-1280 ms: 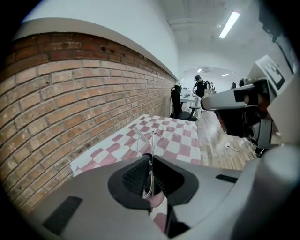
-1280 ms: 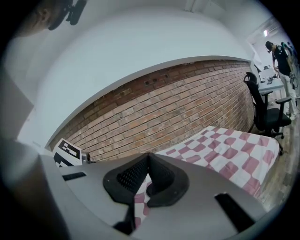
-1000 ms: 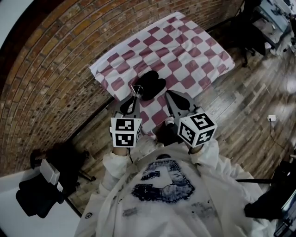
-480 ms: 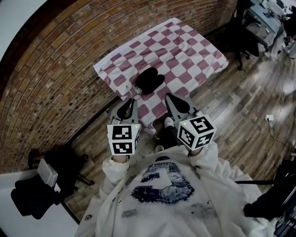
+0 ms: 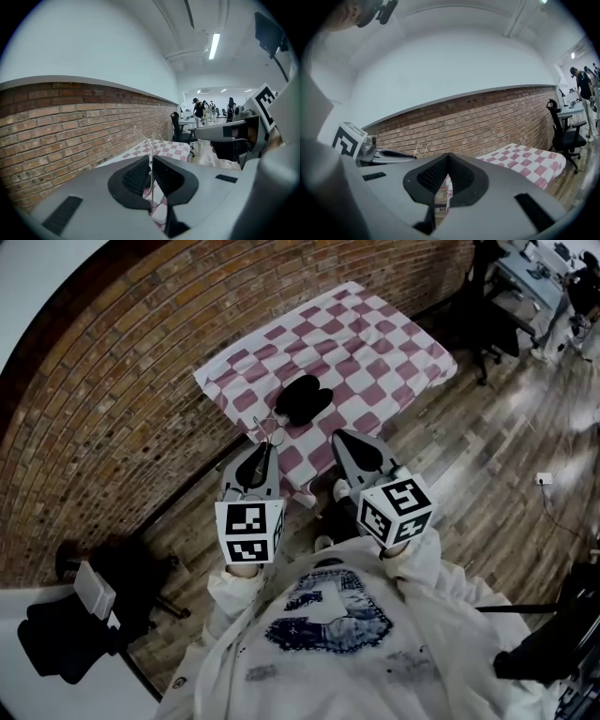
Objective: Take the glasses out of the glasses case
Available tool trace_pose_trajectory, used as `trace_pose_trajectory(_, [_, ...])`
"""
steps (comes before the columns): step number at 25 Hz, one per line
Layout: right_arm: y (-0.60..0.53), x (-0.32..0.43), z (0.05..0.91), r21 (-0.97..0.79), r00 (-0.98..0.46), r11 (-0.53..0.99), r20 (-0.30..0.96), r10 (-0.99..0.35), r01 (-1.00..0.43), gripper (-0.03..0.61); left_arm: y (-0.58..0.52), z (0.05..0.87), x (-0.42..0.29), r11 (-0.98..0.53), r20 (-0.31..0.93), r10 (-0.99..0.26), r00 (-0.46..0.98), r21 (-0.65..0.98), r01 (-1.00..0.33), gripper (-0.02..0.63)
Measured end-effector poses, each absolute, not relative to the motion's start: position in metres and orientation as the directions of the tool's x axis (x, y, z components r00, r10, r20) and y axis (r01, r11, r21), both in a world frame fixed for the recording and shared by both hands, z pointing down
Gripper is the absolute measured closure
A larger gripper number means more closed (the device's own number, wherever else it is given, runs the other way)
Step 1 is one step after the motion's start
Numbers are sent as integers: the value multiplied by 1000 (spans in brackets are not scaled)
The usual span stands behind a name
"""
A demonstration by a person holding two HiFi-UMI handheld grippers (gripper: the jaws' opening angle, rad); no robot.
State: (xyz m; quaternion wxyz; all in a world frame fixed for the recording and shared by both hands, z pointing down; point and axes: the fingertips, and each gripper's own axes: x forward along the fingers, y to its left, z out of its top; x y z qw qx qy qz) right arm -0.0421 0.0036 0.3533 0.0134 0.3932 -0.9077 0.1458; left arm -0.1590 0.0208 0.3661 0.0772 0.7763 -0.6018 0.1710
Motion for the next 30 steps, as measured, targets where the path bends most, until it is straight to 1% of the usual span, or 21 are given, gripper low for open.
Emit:
trace_pose_trajectory(17, [13,-47,348,-216,-691,660,142,-708,-720,565,26,360,-160,-274,328,-914,238,-66,-960,575])
trace_pose_trajectory(30, [12,-45,347,-218,-691,659,145,-708,-720,565,24,363,-159,-278,338,-909,243,-57,-959,577])
